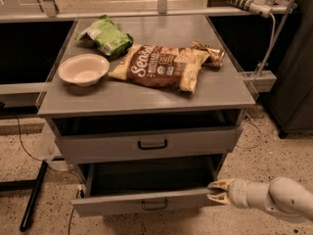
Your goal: Open middle drawer
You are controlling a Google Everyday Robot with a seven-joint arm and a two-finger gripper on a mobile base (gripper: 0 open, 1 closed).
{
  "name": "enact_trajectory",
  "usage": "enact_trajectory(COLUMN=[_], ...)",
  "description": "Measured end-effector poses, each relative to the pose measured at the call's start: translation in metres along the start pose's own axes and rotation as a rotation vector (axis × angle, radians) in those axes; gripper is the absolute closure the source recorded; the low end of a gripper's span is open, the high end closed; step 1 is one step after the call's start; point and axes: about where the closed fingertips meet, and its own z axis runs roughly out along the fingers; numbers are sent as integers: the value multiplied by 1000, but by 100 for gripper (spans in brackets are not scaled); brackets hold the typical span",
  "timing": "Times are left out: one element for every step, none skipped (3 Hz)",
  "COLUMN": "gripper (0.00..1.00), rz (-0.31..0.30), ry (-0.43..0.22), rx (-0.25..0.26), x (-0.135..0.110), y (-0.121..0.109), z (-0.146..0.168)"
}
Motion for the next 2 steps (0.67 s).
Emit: enact_trajectory(gripper=[59, 36], rz=[0, 0], ry=[0, 0], rx=[0, 0], x=[0, 0], y=[0, 0], z=[0, 0])
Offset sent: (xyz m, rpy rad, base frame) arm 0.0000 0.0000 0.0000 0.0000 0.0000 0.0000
